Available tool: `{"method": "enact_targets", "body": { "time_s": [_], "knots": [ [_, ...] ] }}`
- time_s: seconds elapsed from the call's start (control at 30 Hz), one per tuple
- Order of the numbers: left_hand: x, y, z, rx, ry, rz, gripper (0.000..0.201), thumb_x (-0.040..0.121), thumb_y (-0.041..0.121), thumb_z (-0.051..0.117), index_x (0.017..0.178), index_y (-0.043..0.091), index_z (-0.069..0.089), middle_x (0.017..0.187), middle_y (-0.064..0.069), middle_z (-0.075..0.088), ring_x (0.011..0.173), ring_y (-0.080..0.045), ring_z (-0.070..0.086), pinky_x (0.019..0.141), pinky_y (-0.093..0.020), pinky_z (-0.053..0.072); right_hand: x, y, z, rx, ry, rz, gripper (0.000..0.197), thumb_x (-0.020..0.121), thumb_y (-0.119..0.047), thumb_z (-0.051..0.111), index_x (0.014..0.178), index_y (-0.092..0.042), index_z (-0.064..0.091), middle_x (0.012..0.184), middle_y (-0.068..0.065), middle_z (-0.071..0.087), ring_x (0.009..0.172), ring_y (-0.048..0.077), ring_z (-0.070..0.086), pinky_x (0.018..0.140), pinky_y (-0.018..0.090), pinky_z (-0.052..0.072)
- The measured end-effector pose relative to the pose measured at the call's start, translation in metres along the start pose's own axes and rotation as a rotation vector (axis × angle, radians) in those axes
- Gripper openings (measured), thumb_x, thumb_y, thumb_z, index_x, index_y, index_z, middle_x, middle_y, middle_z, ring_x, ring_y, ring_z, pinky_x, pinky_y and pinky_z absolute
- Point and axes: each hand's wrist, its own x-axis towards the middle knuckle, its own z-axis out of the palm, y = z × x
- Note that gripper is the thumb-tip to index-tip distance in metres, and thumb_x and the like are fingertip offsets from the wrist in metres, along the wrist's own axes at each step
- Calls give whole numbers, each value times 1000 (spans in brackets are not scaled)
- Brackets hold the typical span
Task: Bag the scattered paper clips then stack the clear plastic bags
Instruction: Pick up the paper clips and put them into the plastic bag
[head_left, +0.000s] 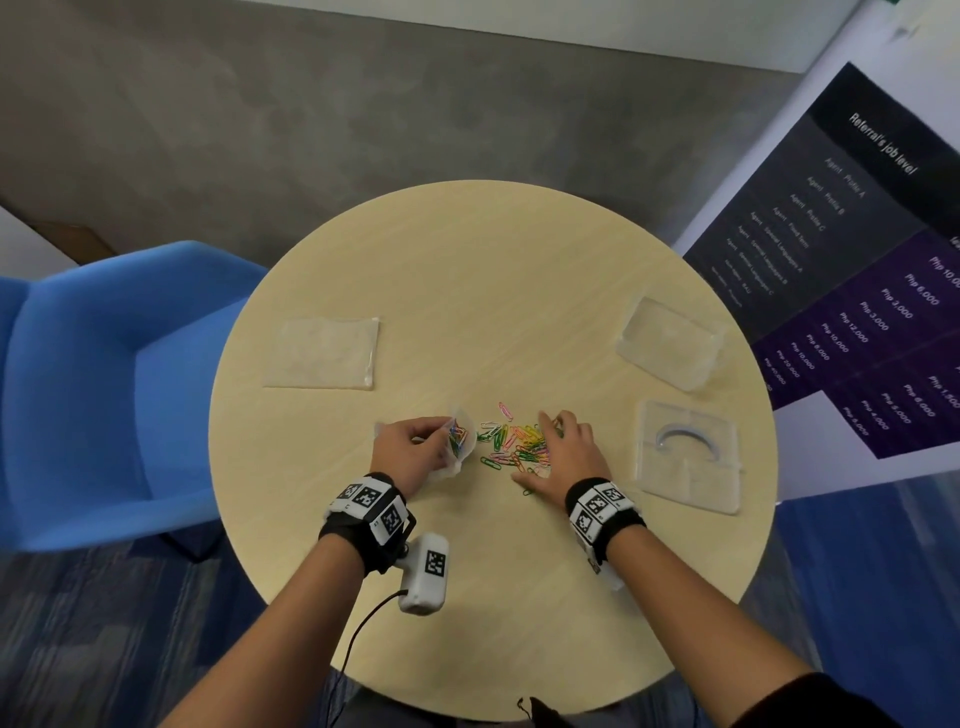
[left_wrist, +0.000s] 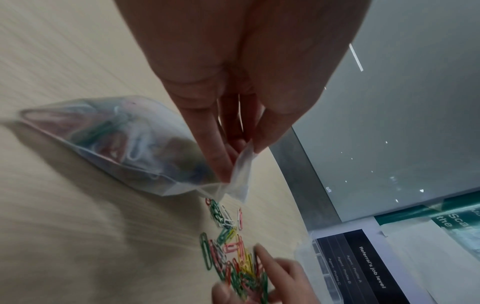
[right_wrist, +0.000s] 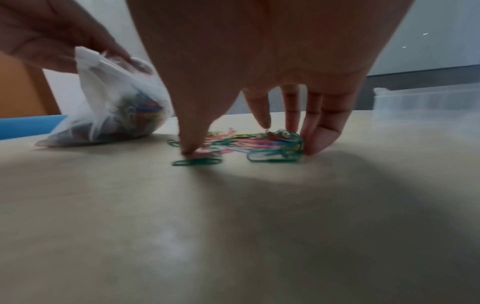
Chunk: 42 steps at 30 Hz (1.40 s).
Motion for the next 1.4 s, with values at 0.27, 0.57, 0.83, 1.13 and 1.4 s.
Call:
{"method": "enact_targets", "body": {
  "time_s": [0.27,0.57,0.83,1.13,1.4],
  "knots": [
    [-3,5,-1,121,5,37,18,90,24,67,102,15,77,83,0,74,78,-17,71,82,-34,60,14,-38,-4,226,71,-96,26,92,-22,61,112,-8,69,111,8,57,98,23,59,90,32,50],
    [-4,8,-8,106,8,16,11,88,24,67,91,25,77,87,-4,76,80,-22,73,84,-45,60,16,-29,-46,1404,-49,368,26,79,-1,75,104,4,72,86,16,74,70,19,73,68,22,59],
    [-8,14,-3,119,43,85,18,90,17,65,85,29,76,83,-14,76,74,-29,73,79,-41,61,5,-102,-56,1831,-272,358,15,84,7,66,98,4,69,89,14,72,80,22,71,74,28,60],
    [-7,13,-17,77,72,63,15,86,24,70,97,20,77,92,-1,76,87,-18,73,86,-43,59,9,-123,-63,691,-131,-82,32,83,0,63,105,-20,76,101,2,74,91,17,69,88,29,56],
    [-13,14,-54,-27,118,20,18,89,9,63,99,12,77,100,-9,75,89,-22,73,85,-45,59,40,-102,-76,938,55,-7,25,90,-3,54,93,-14,76,94,5,74,89,23,70,81,30,59]
  ]
}}
